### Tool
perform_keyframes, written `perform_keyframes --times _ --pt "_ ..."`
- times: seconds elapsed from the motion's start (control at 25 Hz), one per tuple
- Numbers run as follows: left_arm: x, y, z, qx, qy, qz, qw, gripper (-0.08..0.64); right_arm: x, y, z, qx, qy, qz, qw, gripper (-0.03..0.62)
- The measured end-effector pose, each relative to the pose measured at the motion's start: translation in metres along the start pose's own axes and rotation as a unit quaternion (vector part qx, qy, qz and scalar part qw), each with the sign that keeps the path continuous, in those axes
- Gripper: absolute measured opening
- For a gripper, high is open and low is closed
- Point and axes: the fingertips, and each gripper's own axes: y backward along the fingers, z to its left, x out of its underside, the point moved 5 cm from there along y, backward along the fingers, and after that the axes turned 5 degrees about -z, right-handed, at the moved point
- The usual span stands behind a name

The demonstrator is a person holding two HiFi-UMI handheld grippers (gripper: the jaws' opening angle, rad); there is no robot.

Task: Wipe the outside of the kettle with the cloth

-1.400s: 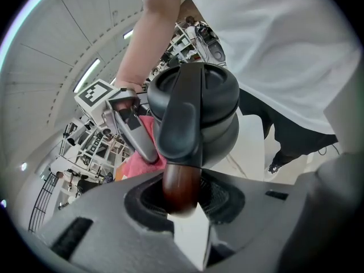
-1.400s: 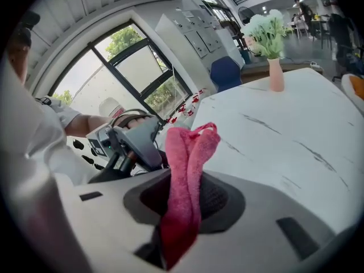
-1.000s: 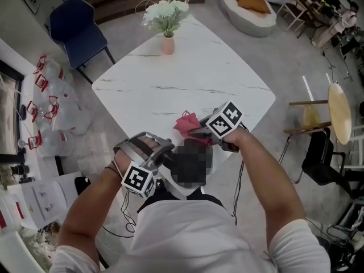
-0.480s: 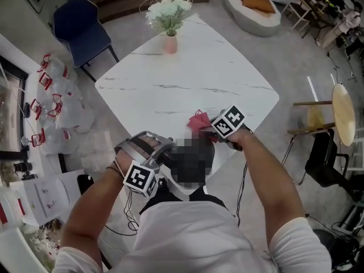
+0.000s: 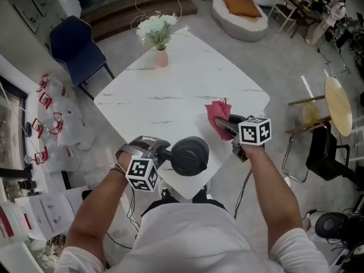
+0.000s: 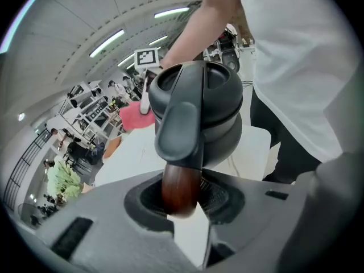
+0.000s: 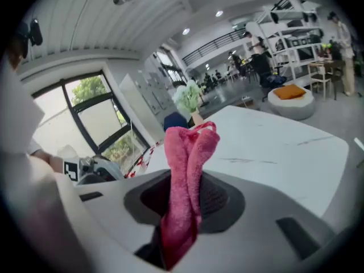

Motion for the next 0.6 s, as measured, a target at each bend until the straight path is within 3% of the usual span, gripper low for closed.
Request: perform_keyframes --times 0.16,0.36,0.44,0.6 --pt "0.003 -0.008 0.009 0.026 0.040 0.012 0.9988 0.110 -0.010 0.050 0.019 -0.002 -0.061 -0.113 0.992 0.107" --pt "-0.002 -0.019 0.021 0.065 0.066 0.040 0.9948 0.110 -0.001 0.099 0.044 0.023 -0.097 -0.208 0.973 0.109" --pt "-0.006 -0.022 0.026 0.079 0.068 0.049 0.9933 0.112 0.008 0.114 0.055 0.036 -0.106 -0.229 0.967 0.109" --pt "-0.012 -0.028 0.034 0.101 0.058 0.061 0.9913 0.112 0.025 0.128 0.073 0.067 -0.092 -0.229 0.967 0.109"
